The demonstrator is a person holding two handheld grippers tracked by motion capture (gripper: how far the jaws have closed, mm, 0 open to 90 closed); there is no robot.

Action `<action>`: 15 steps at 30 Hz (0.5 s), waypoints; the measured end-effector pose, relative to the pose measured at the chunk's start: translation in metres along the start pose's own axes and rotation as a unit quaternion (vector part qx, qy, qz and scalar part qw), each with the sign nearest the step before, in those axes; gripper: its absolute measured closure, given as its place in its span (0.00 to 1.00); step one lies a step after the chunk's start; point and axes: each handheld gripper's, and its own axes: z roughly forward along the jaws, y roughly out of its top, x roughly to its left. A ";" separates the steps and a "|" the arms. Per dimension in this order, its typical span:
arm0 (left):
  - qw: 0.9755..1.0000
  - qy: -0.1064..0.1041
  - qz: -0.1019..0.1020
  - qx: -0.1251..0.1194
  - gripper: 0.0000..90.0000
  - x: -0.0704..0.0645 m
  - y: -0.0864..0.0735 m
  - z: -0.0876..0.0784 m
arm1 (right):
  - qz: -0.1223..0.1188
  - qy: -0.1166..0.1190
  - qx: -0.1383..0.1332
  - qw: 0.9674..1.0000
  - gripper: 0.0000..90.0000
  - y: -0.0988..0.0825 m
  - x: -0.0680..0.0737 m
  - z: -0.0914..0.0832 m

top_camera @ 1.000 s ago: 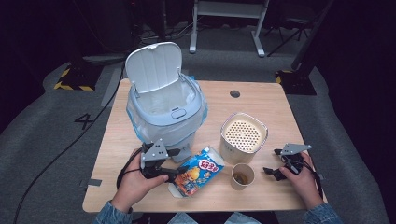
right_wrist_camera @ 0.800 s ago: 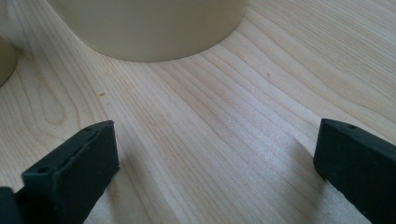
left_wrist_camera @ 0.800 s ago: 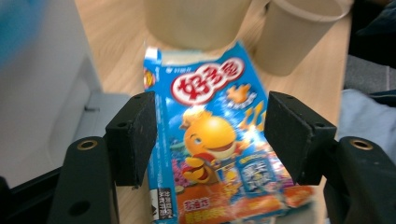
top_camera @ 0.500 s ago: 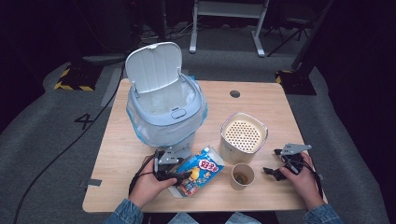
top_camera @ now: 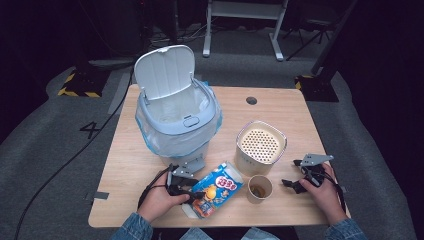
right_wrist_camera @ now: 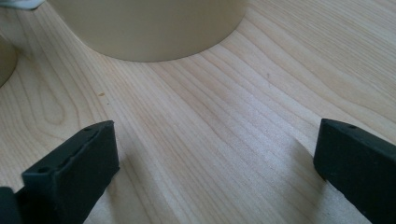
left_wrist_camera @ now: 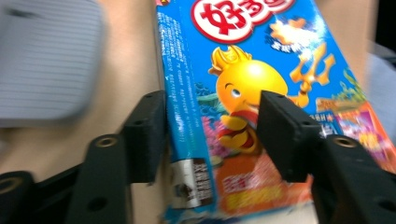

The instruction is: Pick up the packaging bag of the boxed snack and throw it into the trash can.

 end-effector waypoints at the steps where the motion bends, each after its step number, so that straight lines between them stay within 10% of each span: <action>1: 1.000 -0.007 -0.002 0.005 0.54 -0.002 0.000 -0.001 | 0.000 0.000 0.000 1.000 0.00 0.000 0.000 0.000; 15: 1.000 0.004 -0.028 0.001 0.47 0.006 0.019 0.023 | 0.000 0.000 0.000 1.000 0.00 0.000 0.000 0.000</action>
